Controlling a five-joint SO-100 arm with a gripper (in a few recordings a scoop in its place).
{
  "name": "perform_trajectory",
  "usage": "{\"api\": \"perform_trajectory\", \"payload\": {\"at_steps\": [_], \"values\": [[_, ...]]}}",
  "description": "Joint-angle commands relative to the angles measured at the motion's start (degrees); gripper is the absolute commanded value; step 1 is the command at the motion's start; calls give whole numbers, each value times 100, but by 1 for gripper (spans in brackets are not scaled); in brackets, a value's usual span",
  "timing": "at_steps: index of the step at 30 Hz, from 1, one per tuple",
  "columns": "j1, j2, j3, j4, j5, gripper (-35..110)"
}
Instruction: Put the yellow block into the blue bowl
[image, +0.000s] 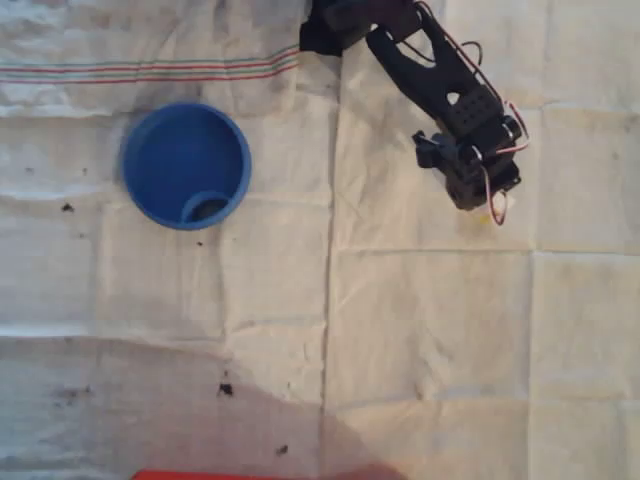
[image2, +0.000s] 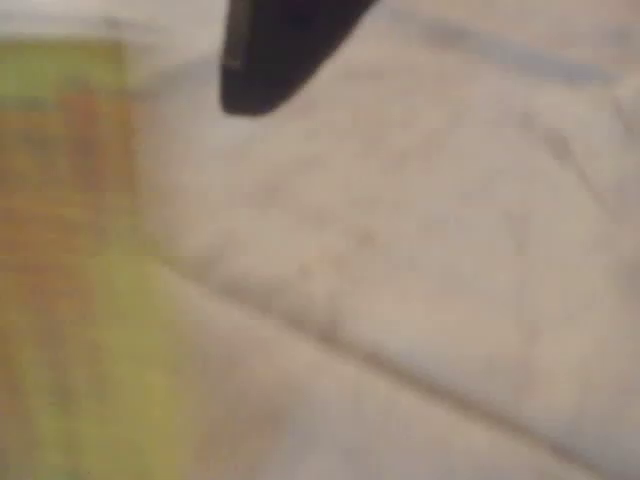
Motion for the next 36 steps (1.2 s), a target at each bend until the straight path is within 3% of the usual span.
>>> {"api": "perform_trajectory", "payload": {"at_steps": [1,5,12,18,25,36], "values": [[-26,202,-343,-114,26,-2],[-26,237,-343,-88,123,1],[44,967,-483,-9,1345,0],[211,2215,-554,1072,2382,0],[1450,2663,-562,2109,3164,0],[4254,2663,-571,1986,3190,0]]}}
